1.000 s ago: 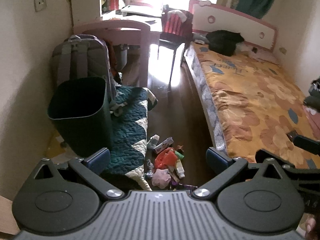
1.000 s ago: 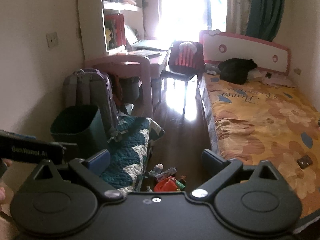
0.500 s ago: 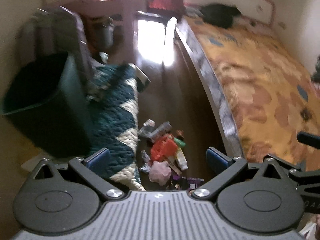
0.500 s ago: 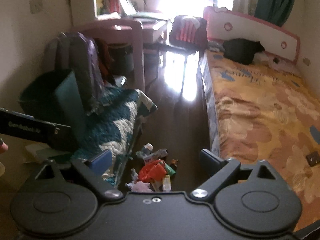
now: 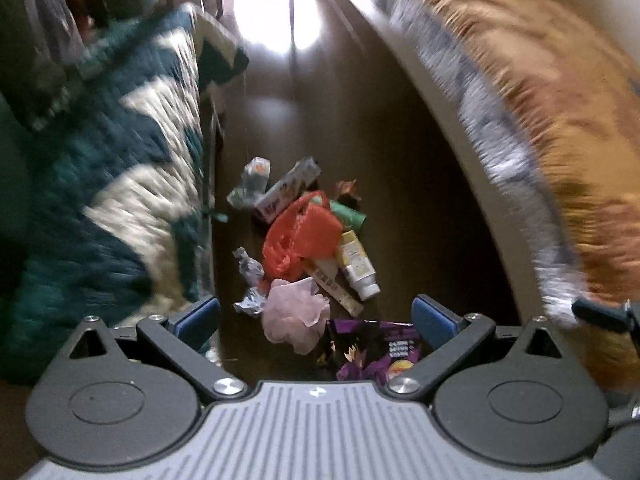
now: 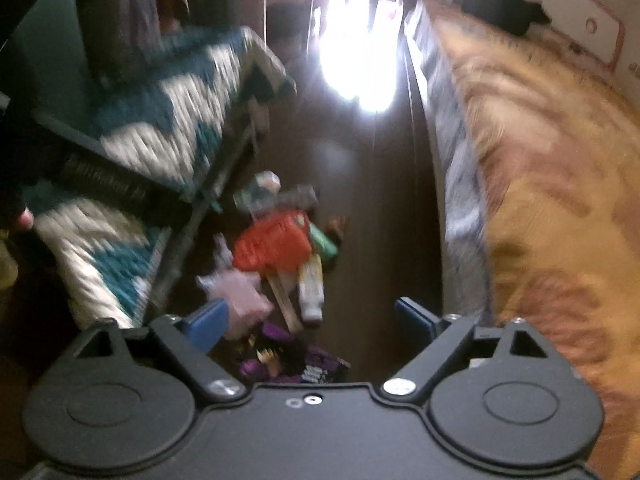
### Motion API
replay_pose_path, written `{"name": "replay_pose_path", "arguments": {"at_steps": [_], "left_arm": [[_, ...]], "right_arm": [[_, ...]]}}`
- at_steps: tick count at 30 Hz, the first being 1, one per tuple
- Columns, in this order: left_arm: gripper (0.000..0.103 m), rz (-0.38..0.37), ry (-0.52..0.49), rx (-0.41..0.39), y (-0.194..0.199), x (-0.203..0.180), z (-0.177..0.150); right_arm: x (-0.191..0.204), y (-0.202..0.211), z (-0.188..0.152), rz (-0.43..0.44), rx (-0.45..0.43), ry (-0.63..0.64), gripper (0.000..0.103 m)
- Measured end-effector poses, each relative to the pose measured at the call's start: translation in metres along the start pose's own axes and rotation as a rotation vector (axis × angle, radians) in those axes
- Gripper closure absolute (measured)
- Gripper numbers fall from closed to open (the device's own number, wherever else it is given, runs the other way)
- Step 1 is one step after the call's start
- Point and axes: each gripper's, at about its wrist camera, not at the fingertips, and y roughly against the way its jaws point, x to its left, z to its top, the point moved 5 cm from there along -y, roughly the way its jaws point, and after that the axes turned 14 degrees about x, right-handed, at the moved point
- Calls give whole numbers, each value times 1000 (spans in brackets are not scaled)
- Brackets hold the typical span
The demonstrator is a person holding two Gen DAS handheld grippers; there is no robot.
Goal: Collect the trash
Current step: 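Grasp the pink mesh pouf with the left tool while the right tool grasps the purple chip bag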
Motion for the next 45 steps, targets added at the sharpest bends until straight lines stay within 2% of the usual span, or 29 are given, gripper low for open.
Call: {"name": "replay_pose_path", "arguments": {"at_steps": [5,7,9,13,16,19,22,24,25,26,28,29,30,31,33,34,36,39,42,45], "left_arm": [[4,31,43,24,-101,-3,7],[9,36,74,47,-142,1,10],[22,48,91,75,-179,2,13],[22,91,102,110,-244,5,11],[22,131,108,142,-282,8,2],[22,169,110,155,-309,12,-7],[22,177,122,156,-326,18,-11],[25,161,131,156,-335,21,-12],[30,146,134,157,-339,22,-11],[42,132,136,157,-342,23,-11],[50,107,134,157,-347,21,-9],[60,94,130,153,-348,20,-9],[69,79,126,147,-348,19,-8],[70,73,122,145,-347,18,-9],[83,72,107,131,-344,16,-10],[83,75,98,133,-343,15,-12],[90,96,87,138,-339,14,-14],[92,104,76,123,-326,14,-18],[92,113,74,112,-307,14,-19],[93,119,66,94,-281,10,-19]], "right_arm": [[-16,-102,-21,9,58,-28,14],[-21,-143,-29,20,83,-45,14],[-26,-180,-35,31,119,-61,16],[-37,-259,-50,58,190,-95,19],[-48,-305,-60,37,221,-133,21],[-53,-337,-72,74,254,-186,21],[-46,-358,-84,91,265,-181,20],[-42,-365,-90,107,270,-181,21],[-40,-368,-93,118,263,-182,21],[-40,-369,-94,121,258,-179,23],[-37,-370,-95,130,249,-170,33],[-36,-370,-95,138,244,-168,36],[-36,-370,-94,135,238,-172,42],[-37,-370,-93,135,228,-177,45],[-38,-365,-91,131,206,-194,60],[-39,-361,-90,130,196,-201,65],[-39,-354,-87,132,178,-211,80],[-34,-337,-82,123,143,-201,94],[-30,-315,-76,92,130,-186,99],[-28,-289,-71,66,119,-175,100]]}}
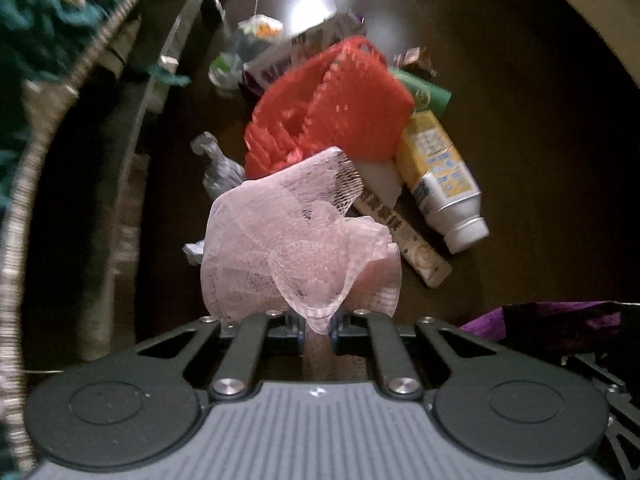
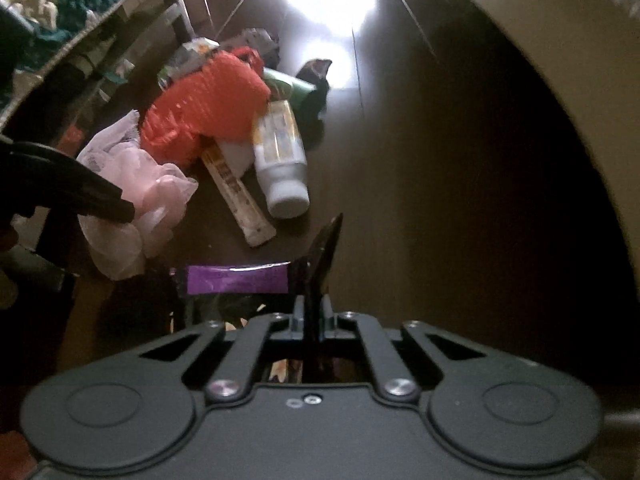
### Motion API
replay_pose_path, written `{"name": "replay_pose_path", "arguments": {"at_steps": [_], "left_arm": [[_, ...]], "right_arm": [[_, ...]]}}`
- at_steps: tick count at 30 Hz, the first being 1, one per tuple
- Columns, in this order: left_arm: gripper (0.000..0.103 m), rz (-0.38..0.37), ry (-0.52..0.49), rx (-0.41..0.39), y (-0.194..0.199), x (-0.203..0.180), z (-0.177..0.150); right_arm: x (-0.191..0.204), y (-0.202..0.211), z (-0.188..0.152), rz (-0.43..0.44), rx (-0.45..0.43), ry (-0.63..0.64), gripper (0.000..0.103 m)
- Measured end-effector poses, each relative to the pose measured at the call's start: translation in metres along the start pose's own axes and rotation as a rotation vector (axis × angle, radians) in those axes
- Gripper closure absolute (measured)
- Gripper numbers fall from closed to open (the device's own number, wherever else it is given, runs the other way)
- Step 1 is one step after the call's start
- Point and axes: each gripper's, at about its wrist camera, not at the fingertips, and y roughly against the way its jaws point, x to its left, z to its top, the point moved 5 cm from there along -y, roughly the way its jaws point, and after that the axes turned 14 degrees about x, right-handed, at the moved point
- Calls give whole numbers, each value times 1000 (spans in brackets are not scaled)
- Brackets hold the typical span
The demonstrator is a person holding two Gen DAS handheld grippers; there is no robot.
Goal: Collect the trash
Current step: 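Grasp the pink mesh pouf with the left tool while the right tool grasps the purple chip bag, then carry the pink pouf and purple chip bag with both tools to the green bin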
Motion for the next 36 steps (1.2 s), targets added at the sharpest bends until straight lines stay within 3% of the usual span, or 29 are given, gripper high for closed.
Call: {"name": "replay_pose_path", "arguments": {"at_steps": [8,17,28,36], "left_arm": [[93,-39,-35,-25,116,0,-16],[93,-95,-47,-48,291,20,-28],[93,-102,7,-161,500,108,-13],[93,-86,85,-248,614,193,-18]], "right_arm": [[1,106,12,-57,-39,-22,100],[18,279,44,-16,-122,-27,100],[84,489,115,37,-243,83,100],[157,592,163,117,-327,173,100]]}}
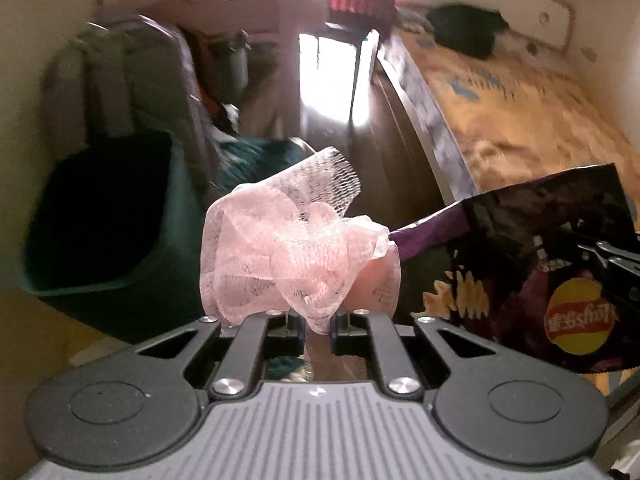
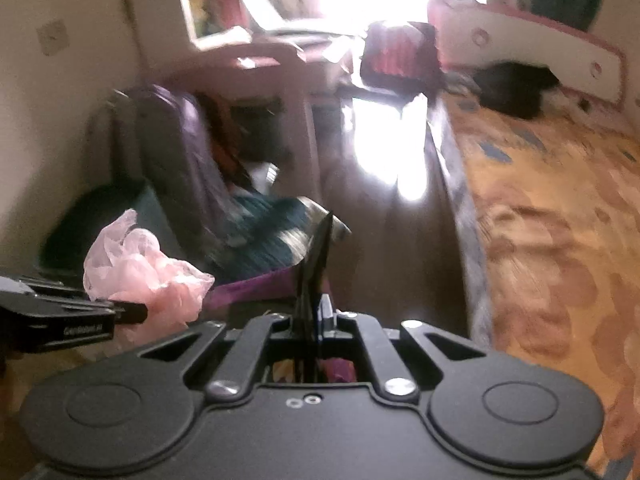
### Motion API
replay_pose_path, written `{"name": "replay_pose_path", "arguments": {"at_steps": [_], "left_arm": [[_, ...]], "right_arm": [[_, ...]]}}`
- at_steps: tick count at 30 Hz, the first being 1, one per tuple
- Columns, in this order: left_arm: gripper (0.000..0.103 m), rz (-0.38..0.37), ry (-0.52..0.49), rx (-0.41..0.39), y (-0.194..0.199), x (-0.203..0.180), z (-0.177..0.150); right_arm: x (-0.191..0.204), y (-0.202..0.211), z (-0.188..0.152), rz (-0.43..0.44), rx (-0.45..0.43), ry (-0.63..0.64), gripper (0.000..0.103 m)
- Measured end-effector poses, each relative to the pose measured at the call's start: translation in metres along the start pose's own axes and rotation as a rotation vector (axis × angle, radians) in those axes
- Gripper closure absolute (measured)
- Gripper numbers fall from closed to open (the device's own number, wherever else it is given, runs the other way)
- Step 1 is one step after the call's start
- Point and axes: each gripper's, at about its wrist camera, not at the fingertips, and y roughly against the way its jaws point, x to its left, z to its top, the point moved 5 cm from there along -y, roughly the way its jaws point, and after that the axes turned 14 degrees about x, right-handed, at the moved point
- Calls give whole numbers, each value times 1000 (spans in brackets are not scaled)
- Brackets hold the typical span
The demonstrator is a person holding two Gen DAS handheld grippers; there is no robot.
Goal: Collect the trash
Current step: 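Carry the pink pouf and purple chip bag with both tools to the green bin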
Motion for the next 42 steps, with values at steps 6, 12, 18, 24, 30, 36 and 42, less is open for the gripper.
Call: {"name": "replay_pose_path", "arguments": {"at_steps": [6,12,18,24,30,36,42], "left_arm": [[93,41,58,-51,52,59,16],[93,69,115,-74,72,125,37],[93,71,170,-44,50,191,64],[93,29,174,29,11,227,82],[93,36,147,98,-30,238,101],[92,10,149,176,-72,248,110],[92,17,138,253,-107,261,117]], "right_arm": [[68,25,54,46,-41,101,100],[137,19,94,73,-64,167,100],[202,-10,127,65,-43,198,100],[254,-57,142,63,21,234,100],[289,-102,140,75,96,288,100],[302,-140,140,34,156,301,100],[306,-168,143,10,218,311,92]]}}
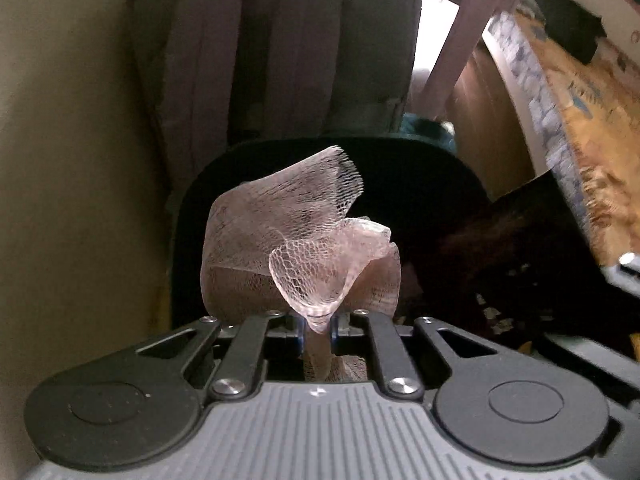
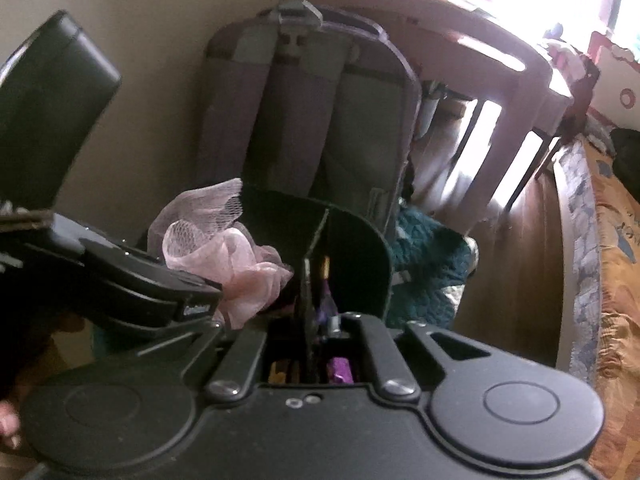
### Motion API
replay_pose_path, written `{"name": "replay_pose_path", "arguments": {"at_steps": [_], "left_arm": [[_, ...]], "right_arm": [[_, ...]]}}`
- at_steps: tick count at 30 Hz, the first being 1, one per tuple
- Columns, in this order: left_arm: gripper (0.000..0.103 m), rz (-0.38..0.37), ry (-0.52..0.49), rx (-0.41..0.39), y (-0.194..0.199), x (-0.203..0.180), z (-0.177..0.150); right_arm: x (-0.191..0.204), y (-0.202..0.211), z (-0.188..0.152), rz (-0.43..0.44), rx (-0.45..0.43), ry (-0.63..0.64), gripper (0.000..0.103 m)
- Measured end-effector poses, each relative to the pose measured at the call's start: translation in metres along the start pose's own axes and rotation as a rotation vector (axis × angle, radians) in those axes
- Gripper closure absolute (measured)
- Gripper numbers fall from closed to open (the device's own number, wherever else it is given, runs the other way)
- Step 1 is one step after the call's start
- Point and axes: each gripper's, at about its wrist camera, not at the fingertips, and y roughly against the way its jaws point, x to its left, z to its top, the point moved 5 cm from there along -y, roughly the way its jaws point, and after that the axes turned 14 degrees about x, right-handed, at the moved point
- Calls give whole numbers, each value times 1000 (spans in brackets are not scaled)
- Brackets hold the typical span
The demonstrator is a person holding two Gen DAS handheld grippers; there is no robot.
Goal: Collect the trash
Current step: 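Carry the pink pouf and purple chip bag with both tools to the green bin, then open both tools to drop the pouf and chip bag into the bin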
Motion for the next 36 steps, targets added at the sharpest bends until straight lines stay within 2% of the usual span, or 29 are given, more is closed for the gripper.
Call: {"name": "replay_pose_path", "arguments": {"at_steps": [5,7,9,10,13,15,18,20,23,28,32,36], "left_arm": [[92,14,-9,64,-23,6,5],[92,2,-20,72,-26,5,6],[89,-10,-15,82,-28,3,6],[87,-16,-14,83,-29,3,6],[75,-21,0,88,-31,5,6],[73,-27,3,88,-30,8,7],[73,-39,5,73,-27,11,5],[73,-54,18,69,-26,15,4],[73,-35,21,56,-22,17,0],[73,-37,31,-19,1,18,-9],[73,0,31,-75,19,18,-18],[73,13,48,-126,42,13,-27]], "right_arm": [[-3,-2,5,19,27,12,84],[-4,0,3,30,31,27,76],[-6,1,2,38,37,39,61],[-6,3,2,41,35,42,60],[-5,5,0,53,42,60,53],[-4,8,-2,53,41,76,40],[-2,11,-4,53,29,107,29],[0,13,-5,53,24,118,27],[0,18,-6,48,11,125,21],[-4,29,-10,63,-6,108,17],[-9,44,-16,74,-40,102,11],[-18,66,-23,89,-77,82,11]]}}
